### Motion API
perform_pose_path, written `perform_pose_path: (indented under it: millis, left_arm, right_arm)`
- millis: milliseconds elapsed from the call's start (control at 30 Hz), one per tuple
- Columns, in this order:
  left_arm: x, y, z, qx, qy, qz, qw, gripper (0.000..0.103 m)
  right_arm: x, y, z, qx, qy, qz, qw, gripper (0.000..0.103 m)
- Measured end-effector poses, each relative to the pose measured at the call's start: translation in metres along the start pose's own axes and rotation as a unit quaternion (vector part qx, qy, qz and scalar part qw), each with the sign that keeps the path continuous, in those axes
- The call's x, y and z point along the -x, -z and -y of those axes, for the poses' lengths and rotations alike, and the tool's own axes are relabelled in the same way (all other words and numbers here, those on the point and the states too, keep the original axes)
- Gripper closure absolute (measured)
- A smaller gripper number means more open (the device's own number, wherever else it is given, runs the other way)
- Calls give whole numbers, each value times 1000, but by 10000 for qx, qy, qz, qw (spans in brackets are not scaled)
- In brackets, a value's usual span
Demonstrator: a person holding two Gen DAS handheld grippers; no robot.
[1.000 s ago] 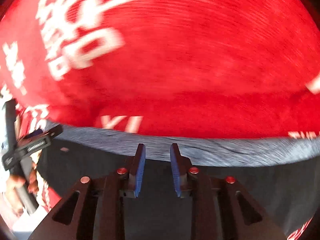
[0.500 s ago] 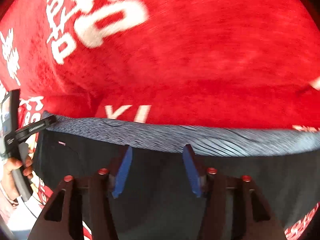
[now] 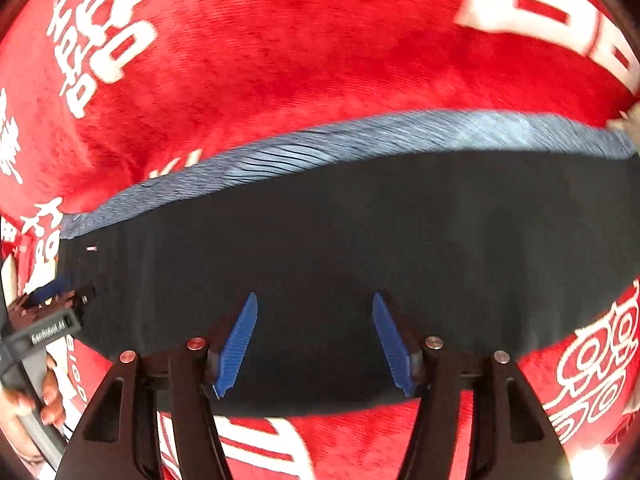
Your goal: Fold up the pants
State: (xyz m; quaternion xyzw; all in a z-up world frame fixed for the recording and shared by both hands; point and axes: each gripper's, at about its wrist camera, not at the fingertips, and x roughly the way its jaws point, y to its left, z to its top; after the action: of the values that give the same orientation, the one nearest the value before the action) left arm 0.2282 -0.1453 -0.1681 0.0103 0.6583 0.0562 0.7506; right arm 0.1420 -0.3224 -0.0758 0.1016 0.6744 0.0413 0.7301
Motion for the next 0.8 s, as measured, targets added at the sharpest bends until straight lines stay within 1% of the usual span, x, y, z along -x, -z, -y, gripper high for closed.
perform_pose_path:
  millis: [167,267,367,467,567,767,800]
  left_arm:
    - [5,9,31,-175,-6,-29,9998,0]
    - [16,12,53,-226,-2,-11,9997,0]
    - [24,12,76,-335,-6,39,9994,0]
    - [28,10,93,-417,12,57,9991,0]
    - [32,8,119,-454,65,59,9989,0]
    - [35,4,172,-500,230,18,9985,0]
    - [35,2,180,-474,265,7,9985,0]
  right_arm:
    - [19,13,33,-197,-43,119,9997,39]
    - [28,21,47,-288,-105,185,9994,39]
    - [39,26,60,-345,-190,243,9989,39]
    - [49,26,76,-380,-190,298,9987,39]
    - [55,26,92,-410,-162,352,9984,39]
    - [72,20,152,-612,25,491,9969,39]
    - [75,16,168,-734,91,546,9958,39]
